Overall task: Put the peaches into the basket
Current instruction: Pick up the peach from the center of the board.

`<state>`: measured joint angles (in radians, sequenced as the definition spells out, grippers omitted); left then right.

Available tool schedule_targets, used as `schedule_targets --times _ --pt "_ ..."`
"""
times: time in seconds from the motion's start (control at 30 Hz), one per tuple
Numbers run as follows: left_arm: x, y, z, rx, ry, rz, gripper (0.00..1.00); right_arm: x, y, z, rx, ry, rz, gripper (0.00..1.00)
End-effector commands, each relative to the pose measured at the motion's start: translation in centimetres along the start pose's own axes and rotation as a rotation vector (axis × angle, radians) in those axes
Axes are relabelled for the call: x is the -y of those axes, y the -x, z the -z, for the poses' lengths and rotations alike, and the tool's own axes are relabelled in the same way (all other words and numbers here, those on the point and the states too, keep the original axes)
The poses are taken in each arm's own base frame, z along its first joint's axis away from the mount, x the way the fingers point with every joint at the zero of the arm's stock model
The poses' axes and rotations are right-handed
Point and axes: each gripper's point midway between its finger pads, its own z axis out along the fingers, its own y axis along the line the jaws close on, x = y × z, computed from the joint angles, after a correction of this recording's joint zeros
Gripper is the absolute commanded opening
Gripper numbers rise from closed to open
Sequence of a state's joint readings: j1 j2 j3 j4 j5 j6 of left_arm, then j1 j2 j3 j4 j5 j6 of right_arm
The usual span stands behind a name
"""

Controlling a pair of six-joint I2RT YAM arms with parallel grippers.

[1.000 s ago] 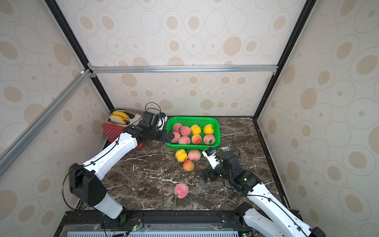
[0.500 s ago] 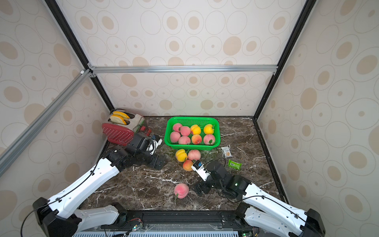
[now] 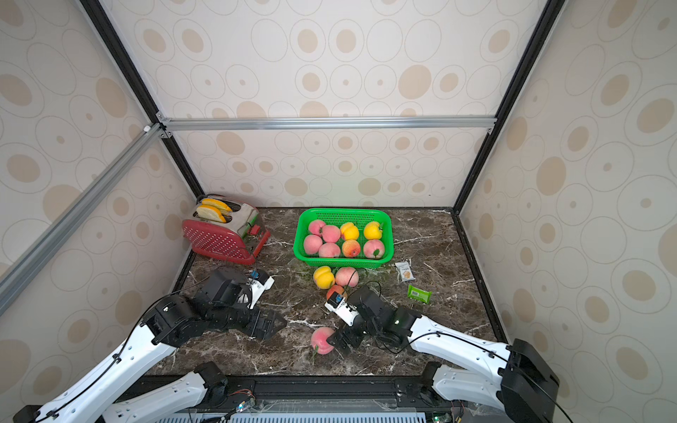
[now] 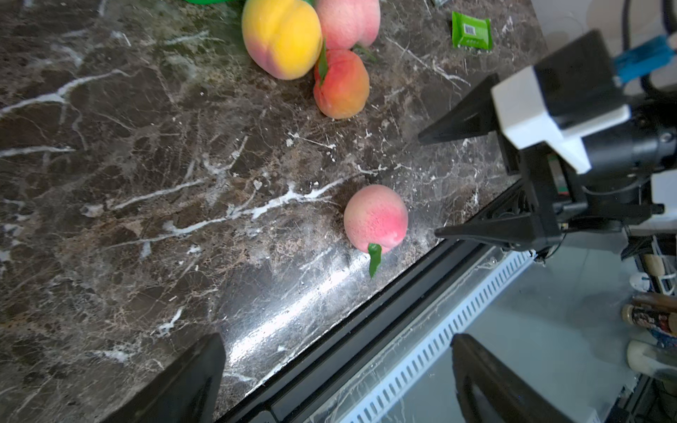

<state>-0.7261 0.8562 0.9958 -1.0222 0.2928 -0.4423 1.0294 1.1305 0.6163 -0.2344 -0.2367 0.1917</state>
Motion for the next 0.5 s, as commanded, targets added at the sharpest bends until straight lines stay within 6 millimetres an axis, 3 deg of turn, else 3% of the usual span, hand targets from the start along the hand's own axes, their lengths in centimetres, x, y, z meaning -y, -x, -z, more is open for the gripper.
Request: schedule_targets --times 0.0,0.27,0.47 --pt "0.6 -1.8 -0.3 -0.067 -0.022 -0.002 0.99 -0.3 0.7 -1.0 -0.02 -0.006 0.054 1.0" --pt "0.0 -3.0 -0.8 -0.062 -0.014 -0.007 0.99 -0.1 0.7 -3.4 -0.047 -0.013 0.055 1.0" --pt "0.0 -2.6 -1.0 -0.031 -0.024 0.012 0.99 -0.6 1.0 -4.5 -0.067 0.009 0.068 1.0"
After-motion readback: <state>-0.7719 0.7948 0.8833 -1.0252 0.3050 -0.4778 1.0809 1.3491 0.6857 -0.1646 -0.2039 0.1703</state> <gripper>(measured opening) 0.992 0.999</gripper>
